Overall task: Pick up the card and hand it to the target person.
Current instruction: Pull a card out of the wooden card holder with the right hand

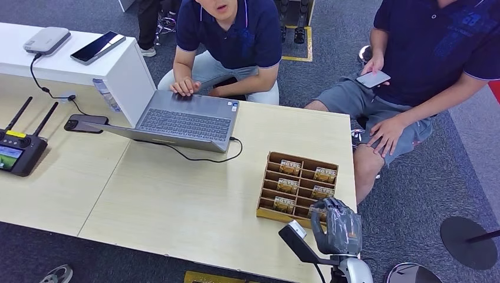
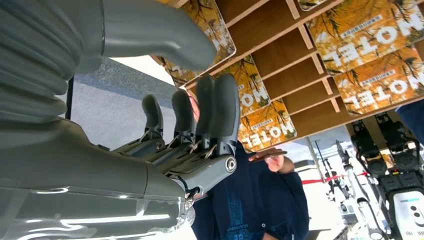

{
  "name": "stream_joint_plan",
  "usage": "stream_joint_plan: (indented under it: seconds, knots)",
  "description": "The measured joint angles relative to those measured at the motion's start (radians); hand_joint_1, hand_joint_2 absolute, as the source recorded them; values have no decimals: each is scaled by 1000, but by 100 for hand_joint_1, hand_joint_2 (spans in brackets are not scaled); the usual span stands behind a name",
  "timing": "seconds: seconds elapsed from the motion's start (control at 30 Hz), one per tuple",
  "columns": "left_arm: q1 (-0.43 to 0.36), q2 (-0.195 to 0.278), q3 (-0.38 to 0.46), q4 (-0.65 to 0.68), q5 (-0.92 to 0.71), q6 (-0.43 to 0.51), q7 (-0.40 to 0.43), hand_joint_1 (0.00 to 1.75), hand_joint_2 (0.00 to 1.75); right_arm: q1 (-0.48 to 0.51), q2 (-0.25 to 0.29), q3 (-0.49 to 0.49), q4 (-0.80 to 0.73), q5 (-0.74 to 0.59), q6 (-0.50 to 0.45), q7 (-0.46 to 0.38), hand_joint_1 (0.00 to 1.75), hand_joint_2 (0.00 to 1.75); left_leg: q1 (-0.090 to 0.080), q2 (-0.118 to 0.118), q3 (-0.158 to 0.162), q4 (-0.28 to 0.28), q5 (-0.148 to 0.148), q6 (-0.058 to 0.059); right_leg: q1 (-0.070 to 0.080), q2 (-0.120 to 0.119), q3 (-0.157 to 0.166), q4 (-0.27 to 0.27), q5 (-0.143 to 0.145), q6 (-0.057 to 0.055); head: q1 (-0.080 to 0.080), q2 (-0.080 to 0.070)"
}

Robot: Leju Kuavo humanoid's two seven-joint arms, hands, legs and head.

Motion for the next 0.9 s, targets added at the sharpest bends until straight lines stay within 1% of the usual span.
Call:
stream_joint_plan:
  seconds: [0.07, 0.23, 0.4, 0.7, 0.9]
  knots:
    - [0, 0, 0, 0, 0, 0, -1, 0, 0, -1, 0, 0, 7, -2, -1, 1, 95, 175, 0, 0, 0, 0, 0, 0, 0, 0, 0, 0, 0, 0, 0, 0]
    - [0, 0, 0, 0, 0, -1, -1, 0, 0, -1, 0, -1, 22, -12, -5, 2, 78, 175, 0, 0, 0, 0, 0, 0, 0, 0, 0, 0, 0, 0, 0, 0]
    - [0, 0, 0, 0, -2, -6, 0, 0, 0, -5, 1, -1, 42, -26, -16, -9, 89, 175, 0, 0, 0, 0, 0, 0, 0, 0, 0, 0, 0, 0, 0, 0]
    - [0, 0, 0, 0, -7, -6, 0, 0, 0, -15, 10, -1, 66, -29, -17, -18, 95, 175, 0, 0, 0, 0, 0, 0, 0, 0, 0, 0, 0, 0, 0, 0]
    - [0, 0, 0, 0, -15, -6, 0, 0, 0, -18, 14, -1, 83, -29, -17, -20, 89, 175, 0, 0, 0, 0, 0, 0, 0, 0, 0, 0, 0, 0, 0, 0]
